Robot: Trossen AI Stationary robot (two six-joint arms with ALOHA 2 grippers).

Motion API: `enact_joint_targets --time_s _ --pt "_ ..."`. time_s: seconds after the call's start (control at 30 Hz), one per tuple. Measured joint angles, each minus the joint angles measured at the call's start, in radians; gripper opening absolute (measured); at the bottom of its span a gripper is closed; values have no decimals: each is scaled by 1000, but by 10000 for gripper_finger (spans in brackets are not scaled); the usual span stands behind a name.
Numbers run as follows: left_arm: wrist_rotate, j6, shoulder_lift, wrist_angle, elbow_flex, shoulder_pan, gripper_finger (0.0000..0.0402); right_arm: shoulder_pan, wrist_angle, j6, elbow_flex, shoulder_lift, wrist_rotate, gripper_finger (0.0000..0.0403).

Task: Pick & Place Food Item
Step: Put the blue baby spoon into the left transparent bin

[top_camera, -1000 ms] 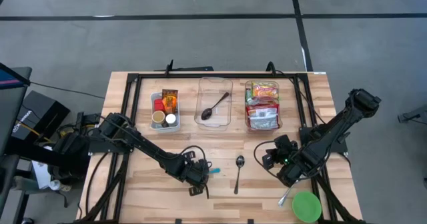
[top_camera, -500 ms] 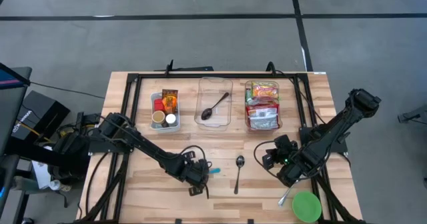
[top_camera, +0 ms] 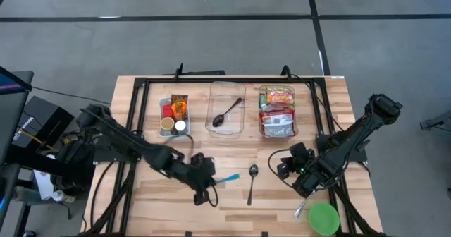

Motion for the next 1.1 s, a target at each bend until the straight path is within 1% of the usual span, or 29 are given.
enact_joint_targets --time_s 0.13,0.33,0.5,0.63,0.73,0.93,1.1 --pt "-66 15 -132 57 0 0 26 0 0 0 0 0 0 0" --pt "-208 109 -294 133 1 0 25 0 0 1 0 0 0 0" --pt "-337 182 -368 162 2 9 27 0 1 2 0 0 0 0" --pt "-420 189 -389 180 2 43 26 0 1 3 0 0 0 0" --pt "-460 197 -390 199 2 94 27 0 2 3 0 0 0 0" --pt "-464 267 -382 261 2 246 28 0 1 2 0 0 0 0" --pt "-463 270 -383 265 2 389 28 0 1 2 0 0 -1 0"
